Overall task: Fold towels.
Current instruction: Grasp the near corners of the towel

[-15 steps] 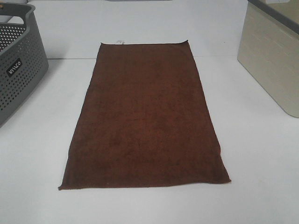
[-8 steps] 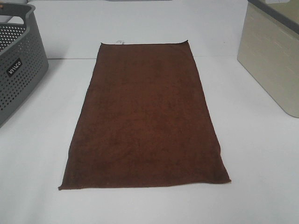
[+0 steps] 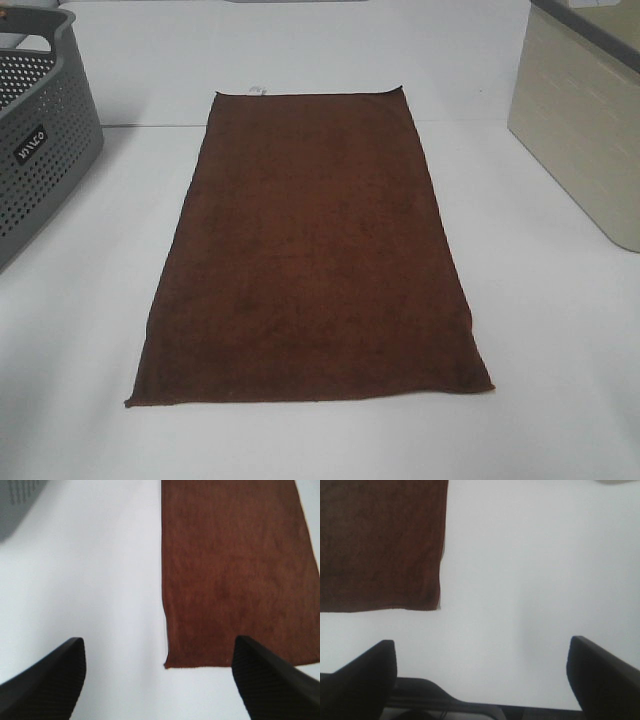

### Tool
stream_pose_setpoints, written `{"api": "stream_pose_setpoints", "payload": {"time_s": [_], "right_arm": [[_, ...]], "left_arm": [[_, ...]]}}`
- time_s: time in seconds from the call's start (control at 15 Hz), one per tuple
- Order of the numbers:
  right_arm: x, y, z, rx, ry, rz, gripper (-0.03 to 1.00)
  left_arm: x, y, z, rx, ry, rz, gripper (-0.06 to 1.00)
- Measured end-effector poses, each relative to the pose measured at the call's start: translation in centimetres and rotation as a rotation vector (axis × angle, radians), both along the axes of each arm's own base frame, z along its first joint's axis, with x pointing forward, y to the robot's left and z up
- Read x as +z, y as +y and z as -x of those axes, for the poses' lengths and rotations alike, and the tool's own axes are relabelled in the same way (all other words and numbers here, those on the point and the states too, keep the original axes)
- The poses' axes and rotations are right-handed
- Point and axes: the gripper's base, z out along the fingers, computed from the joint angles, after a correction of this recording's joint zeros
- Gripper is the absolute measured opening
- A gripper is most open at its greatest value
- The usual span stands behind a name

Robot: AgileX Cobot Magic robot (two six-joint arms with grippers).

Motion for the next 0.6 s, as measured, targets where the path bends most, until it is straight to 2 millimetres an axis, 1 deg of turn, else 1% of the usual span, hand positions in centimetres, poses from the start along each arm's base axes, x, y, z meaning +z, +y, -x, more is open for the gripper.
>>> {"api": "stream_pose_setpoints", "payload": {"time_s": [0.07, 0.2, 0.27, 0.47, 0.6], "right_arm": [[-1.1, 0.1, -1.3, 0.012, 0.067, -0.003, 0.86], [-3.1, 0.5, -3.8, 0.034, 0.177, -0.025, 0.86], [-4.0, 0.8, -5.0, 0.041, 0.204, -0.051, 0.86], [-6.9, 1.5, -8.1, 0.080, 0.266, -0.116, 0.85], [-8.9, 2.0, -9.8, 0.092, 0.299, -0.168, 0.85]], "left_arm": [[-1.6, -0.2, -1.2, -0.029, 0.079, 0.019, 0.76], [-4.2, -1.1, -3.0, -0.097, 0.173, 0.076, 0.76], [-5.4, -1.4, -3.7, -0.125, 0.199, 0.102, 0.76], [-8.3, -2.0, -6.0, -0.145, 0.227, 0.176, 0.76], [-9.6, -2.3, -7.3, -0.171, 0.227, 0.194, 0.76]]}}
